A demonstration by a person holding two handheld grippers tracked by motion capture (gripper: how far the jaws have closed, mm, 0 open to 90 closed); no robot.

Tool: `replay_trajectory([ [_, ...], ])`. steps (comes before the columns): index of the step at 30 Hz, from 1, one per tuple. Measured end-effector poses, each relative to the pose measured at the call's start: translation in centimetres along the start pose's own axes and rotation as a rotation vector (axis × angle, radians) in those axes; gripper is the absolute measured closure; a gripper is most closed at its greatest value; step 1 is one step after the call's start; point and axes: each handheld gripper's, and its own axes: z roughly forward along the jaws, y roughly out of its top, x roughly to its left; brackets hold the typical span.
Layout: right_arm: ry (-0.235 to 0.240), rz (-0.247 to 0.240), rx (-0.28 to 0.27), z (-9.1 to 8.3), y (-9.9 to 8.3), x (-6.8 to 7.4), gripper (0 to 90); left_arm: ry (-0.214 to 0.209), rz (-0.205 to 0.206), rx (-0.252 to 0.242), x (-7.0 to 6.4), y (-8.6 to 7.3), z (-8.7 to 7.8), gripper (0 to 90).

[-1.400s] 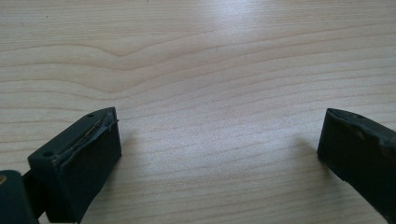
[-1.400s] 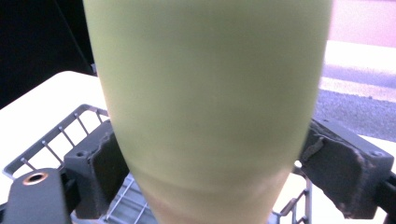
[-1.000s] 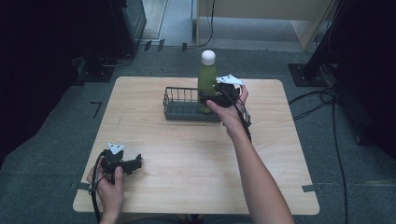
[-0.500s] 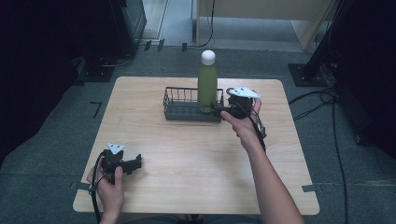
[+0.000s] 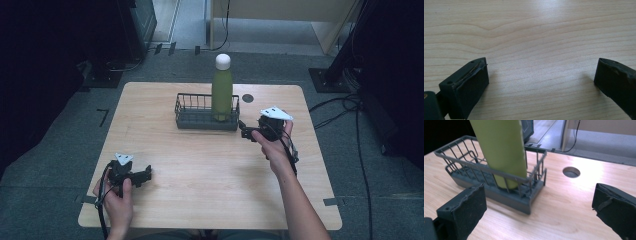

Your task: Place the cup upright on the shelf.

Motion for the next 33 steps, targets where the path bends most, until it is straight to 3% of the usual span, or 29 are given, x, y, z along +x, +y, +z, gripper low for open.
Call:
replay_trajectory([
  [33, -0.083, 0.056, 0.062, -4.9, -7.5, -3.6, 0.0, 0.000, 0.001, 0.001, 0.0, 0.0, 0.0, 0.1],
])
